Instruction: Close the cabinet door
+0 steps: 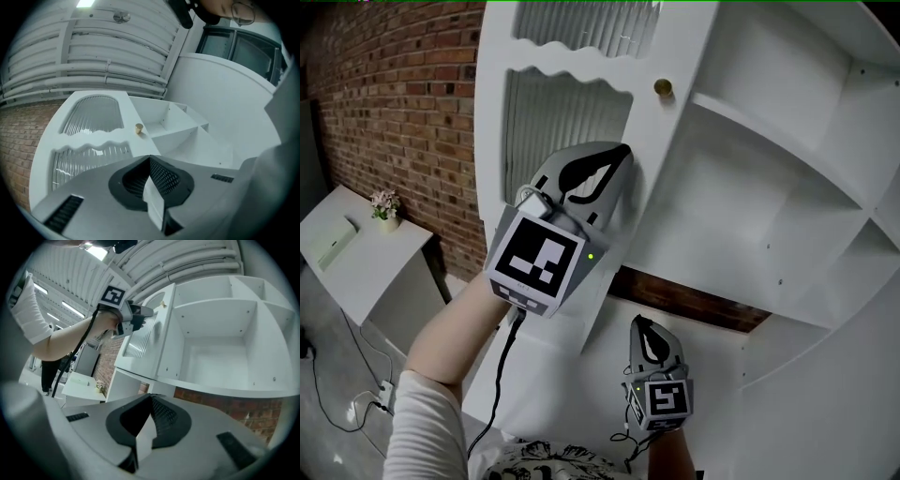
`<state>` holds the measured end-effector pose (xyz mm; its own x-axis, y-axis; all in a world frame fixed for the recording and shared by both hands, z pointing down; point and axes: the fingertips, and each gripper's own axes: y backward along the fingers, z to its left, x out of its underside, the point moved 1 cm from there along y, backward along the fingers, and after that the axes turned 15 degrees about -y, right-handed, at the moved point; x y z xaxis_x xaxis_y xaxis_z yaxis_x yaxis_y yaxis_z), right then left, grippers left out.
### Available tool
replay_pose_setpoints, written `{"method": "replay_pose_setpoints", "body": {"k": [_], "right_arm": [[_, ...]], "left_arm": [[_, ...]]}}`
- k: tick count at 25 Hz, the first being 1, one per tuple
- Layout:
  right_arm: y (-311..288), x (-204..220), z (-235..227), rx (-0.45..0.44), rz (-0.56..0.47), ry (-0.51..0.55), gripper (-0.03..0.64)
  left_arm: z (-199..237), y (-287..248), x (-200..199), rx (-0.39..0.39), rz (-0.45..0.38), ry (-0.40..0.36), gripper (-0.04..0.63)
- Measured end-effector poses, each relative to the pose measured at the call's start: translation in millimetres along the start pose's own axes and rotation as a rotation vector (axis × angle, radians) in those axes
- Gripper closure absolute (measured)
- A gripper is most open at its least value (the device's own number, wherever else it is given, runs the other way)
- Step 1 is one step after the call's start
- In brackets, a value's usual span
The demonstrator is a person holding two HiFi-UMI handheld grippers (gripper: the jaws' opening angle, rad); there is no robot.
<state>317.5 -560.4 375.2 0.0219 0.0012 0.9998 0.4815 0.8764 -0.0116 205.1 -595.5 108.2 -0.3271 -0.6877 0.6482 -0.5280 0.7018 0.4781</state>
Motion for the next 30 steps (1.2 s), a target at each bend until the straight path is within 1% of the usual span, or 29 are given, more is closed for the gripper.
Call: {"method": "replay_pose_setpoints", "body": {"k": [2,5,8,13,18,21,24,27,30], "right_arm": [[2,-4,10,0.008,-0.035,-0.026,0.612],[3,-12,30,0.007,-0.079,-0.035,0.612],[5,-14,48,0.004,-0.097,-0.049,0.612],[12,-18,78,0.012,-0.115,-0.061,0.612],[17,-8,103,0.036,-0.096,-0.074,0.612],[21,2,117,0.054,-0.08,-0.088,0.612],[23,12,128,0.071,-0.064,-0.101,0.612],[27,18,137,0.09,-0.061,-0.113,0.613],[28,19,144,0.105,-0.062,-0.115,0.614]], "left_arm": [[-7,19,12,0.034,0.009,0.011,0.583],[-24,52,33,0.123,0.046,0.007,0.583],[-38,88,51,0.191,0.086,0.039,0.583],[-53,146,85,0.223,0.144,0.123,0.583],[-74,199,119,0.249,0.205,0.261,0.583],[-85,226,134,0.251,0.234,0.343,0.583],[-89,244,138,0.253,0.244,0.37,0.583],[-87,256,140,0.25,0.237,0.402,0.583],[-85,264,140,0.272,0.246,0.404,0.583]]}}
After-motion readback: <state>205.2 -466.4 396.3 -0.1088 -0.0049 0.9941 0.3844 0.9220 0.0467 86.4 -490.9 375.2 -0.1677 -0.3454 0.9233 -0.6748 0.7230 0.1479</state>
